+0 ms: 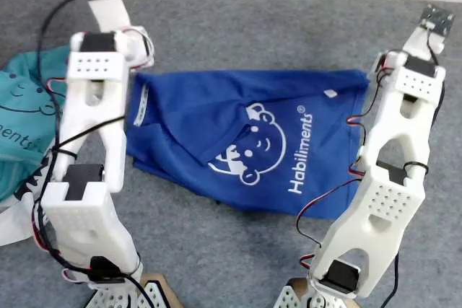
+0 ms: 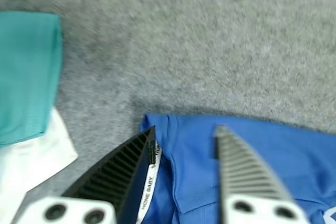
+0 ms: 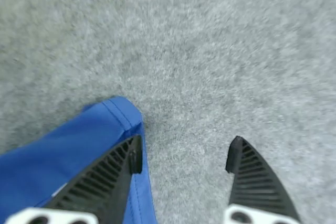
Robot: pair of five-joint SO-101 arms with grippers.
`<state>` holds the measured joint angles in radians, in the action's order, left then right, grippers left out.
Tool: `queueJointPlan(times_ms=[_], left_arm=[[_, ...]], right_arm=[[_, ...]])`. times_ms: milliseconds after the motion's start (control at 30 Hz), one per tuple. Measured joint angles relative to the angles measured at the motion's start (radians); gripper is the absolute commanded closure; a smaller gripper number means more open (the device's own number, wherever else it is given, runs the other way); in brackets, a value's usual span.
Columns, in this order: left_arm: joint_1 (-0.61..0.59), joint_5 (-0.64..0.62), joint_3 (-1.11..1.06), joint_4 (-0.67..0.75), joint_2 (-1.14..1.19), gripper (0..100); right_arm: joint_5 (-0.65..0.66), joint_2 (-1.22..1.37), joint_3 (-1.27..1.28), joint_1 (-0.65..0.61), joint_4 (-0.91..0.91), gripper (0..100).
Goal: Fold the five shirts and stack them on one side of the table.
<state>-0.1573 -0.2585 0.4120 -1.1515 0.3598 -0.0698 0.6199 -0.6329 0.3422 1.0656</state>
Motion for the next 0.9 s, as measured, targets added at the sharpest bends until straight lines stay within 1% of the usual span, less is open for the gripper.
queueJointPlan(times_ms=[67,133,267,367,433,467,667,800,900], left_arm=[[-0.002,0.0,0.06,-0.057,0.002,48],[-0.002,0.0,0.109,-0.133,-0.002,50],[0.0,0.002,0.127,-0.311,-0.051,58],[0.0,0.002,0.068,-0.379,-0.104,67],[0.009,0.002,-0.008,-0.388,-0.144,72],[0.02,0.002,-0.049,-0.388,-0.169,74],[0.126,0.049,-0.325,-0.373,-0.407,74],[0.183,0.054,-0.566,-0.279,-0.608,74],[0.206,0.054,-0.747,-0.166,-0.692,74]], right_arm=[[0.0,0.0,-0.081,0.0,0.072,75.5],[0.0,0.0,-0.173,0.0,0.164,75.6],[0.0,0.0,-0.353,0.0,0.394,75.6],[0.006,0.0,-0.479,0.0,0.562,75.6],[0.018,0.0,-0.546,-0.002,0.651,75.6],[0.025,-0.002,-0.565,-0.003,0.667,75.6],[0.035,-0.002,-0.575,0.002,0.687,75.6],[0.046,-0.002,-0.517,0.006,0.687,75.6],[0.069,-0.015,-0.43,0.006,0.687,75.6]])
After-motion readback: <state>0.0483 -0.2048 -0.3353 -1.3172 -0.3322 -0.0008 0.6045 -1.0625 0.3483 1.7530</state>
